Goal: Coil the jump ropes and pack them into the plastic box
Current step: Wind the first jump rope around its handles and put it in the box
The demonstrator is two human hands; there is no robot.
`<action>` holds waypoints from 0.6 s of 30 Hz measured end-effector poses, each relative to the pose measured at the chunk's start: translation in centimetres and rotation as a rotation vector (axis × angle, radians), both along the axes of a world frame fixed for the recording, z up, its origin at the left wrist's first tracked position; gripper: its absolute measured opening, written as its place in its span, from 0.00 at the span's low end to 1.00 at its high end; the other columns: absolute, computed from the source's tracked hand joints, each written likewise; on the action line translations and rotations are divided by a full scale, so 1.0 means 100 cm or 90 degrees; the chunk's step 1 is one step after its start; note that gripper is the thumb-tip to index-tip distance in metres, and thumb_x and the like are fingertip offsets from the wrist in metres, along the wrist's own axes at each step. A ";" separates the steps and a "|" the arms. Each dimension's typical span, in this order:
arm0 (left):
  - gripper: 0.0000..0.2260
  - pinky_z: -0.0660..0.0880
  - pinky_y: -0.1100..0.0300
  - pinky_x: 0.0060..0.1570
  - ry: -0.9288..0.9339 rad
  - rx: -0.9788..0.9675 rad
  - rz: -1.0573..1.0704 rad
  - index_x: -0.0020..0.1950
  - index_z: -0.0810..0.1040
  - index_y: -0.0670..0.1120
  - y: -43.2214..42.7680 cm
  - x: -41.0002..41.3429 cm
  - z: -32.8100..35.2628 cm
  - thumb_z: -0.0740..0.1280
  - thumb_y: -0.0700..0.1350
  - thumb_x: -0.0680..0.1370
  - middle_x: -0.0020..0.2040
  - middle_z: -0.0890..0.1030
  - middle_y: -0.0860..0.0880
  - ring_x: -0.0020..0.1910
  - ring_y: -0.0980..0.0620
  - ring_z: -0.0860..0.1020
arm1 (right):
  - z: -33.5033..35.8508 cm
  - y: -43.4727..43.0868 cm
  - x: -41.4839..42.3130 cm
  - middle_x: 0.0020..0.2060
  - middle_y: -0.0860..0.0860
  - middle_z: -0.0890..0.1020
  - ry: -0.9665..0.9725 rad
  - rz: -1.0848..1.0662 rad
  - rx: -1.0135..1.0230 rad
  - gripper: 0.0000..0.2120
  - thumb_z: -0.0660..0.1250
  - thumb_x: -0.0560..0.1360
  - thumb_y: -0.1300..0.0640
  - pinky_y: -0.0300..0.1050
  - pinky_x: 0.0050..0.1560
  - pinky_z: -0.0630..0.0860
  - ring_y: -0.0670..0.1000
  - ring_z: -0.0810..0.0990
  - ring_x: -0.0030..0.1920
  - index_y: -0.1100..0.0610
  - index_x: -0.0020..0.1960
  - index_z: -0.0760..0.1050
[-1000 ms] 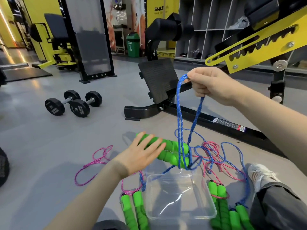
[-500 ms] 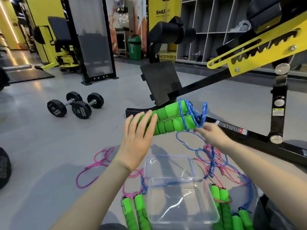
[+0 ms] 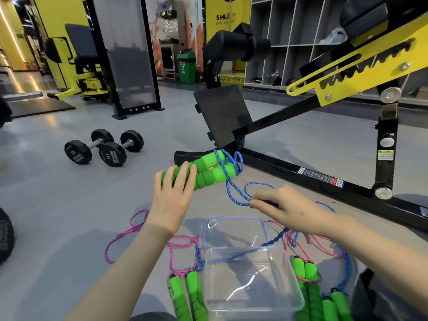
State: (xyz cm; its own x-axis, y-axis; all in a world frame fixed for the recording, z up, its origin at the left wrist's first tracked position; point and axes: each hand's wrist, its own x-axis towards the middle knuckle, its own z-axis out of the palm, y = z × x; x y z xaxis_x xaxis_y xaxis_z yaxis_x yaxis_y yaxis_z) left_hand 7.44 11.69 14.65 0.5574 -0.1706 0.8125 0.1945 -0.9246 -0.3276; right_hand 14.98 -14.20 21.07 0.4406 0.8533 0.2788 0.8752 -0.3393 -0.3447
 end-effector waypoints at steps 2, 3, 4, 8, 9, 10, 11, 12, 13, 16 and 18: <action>0.21 0.72 0.40 0.51 0.007 0.039 -0.019 0.67 0.67 0.35 -0.002 0.001 -0.001 0.43 0.29 0.79 0.63 0.71 0.36 0.55 0.36 0.69 | 0.015 0.002 0.001 0.24 0.48 0.69 -0.020 0.017 -0.022 0.17 0.59 0.79 0.49 0.37 0.33 0.64 0.48 0.67 0.29 0.58 0.40 0.77; 0.20 0.71 0.40 0.52 0.008 0.065 -0.030 0.67 0.68 0.36 -0.003 0.001 -0.001 0.45 0.29 0.79 0.62 0.73 0.36 0.55 0.36 0.70 | 0.022 0.003 0.004 0.23 0.47 0.68 -0.030 0.024 -0.035 0.16 0.60 0.78 0.48 0.37 0.33 0.64 0.47 0.67 0.28 0.57 0.39 0.77; 0.20 0.69 0.40 0.53 0.007 0.091 -0.042 0.67 0.69 0.36 -0.004 0.001 0.000 0.47 0.29 0.79 0.62 0.75 0.37 0.55 0.36 0.70 | 0.030 0.005 0.006 0.23 0.47 0.68 -0.045 0.028 -0.049 0.16 0.61 0.78 0.47 0.39 0.33 0.64 0.48 0.67 0.28 0.55 0.37 0.77; 0.19 0.67 0.41 0.55 -0.004 0.163 -0.103 0.66 0.69 0.38 -0.013 -0.002 0.001 0.47 0.30 0.80 0.62 0.71 0.39 0.57 0.37 0.70 | 0.055 0.013 0.019 0.25 0.48 0.72 -0.098 0.004 -0.058 0.16 0.63 0.76 0.46 0.39 0.31 0.64 0.48 0.69 0.29 0.55 0.34 0.73; 0.19 0.67 0.41 0.56 -0.002 0.175 -0.116 0.66 0.69 0.38 -0.017 -0.002 0.002 0.47 0.31 0.81 0.63 0.70 0.39 0.57 0.37 0.70 | 0.060 0.015 0.022 0.24 0.46 0.72 -0.098 -0.002 -0.048 0.15 0.64 0.76 0.47 0.36 0.31 0.63 0.46 0.71 0.30 0.52 0.33 0.72; 0.18 0.67 0.41 0.57 -0.002 0.182 -0.128 0.67 0.69 0.38 -0.020 -0.003 0.003 0.46 0.31 0.81 0.64 0.69 0.40 0.58 0.37 0.70 | 0.064 0.017 0.025 0.24 0.43 0.72 -0.094 -0.004 -0.044 0.14 0.65 0.76 0.48 0.34 0.32 0.64 0.43 0.72 0.31 0.49 0.32 0.71; 0.18 0.67 0.41 0.58 -0.003 0.184 -0.141 0.67 0.68 0.38 -0.022 -0.004 0.005 0.46 0.32 0.82 0.64 0.69 0.40 0.58 0.38 0.70 | 0.068 0.019 0.028 0.25 0.43 0.72 -0.089 -0.002 -0.043 0.14 0.66 0.75 0.48 0.34 0.32 0.64 0.41 0.72 0.31 0.48 0.32 0.71; 0.18 0.67 0.41 0.58 -0.007 0.183 -0.156 0.67 0.68 0.38 -0.025 -0.004 0.007 0.46 0.32 0.82 0.64 0.69 0.40 0.58 0.38 0.70 | 0.071 0.020 0.030 0.25 0.43 0.73 -0.072 0.001 -0.038 0.14 0.66 0.75 0.48 0.34 0.32 0.65 0.42 0.72 0.30 0.50 0.32 0.72; 0.17 0.67 0.40 0.59 -0.013 0.179 -0.171 0.67 0.68 0.39 -0.027 -0.004 0.009 0.47 0.32 0.82 0.64 0.69 0.40 0.58 0.39 0.71 | 0.072 0.021 0.035 0.26 0.45 0.74 -0.045 0.005 -0.028 0.15 0.67 0.75 0.49 0.34 0.32 0.65 0.43 0.71 0.29 0.54 0.32 0.74; 0.16 0.68 0.40 0.59 -0.030 0.158 -0.220 0.67 0.68 0.39 -0.036 -0.005 0.013 0.49 0.33 0.82 0.64 0.69 0.41 0.59 0.40 0.71 | 0.076 0.021 0.040 0.27 0.54 0.74 0.093 0.023 0.024 0.17 0.69 0.73 0.51 0.36 0.32 0.66 0.44 0.68 0.28 0.63 0.34 0.75; 0.15 0.68 0.40 0.59 -0.032 0.147 -0.249 0.67 0.68 0.40 -0.044 -0.006 0.014 0.49 0.34 0.83 0.64 0.69 0.41 0.59 0.40 0.71 | 0.077 0.021 0.043 0.26 0.54 0.70 0.178 0.018 0.065 0.18 0.69 0.73 0.51 0.37 0.30 0.64 0.47 0.66 0.28 0.65 0.34 0.74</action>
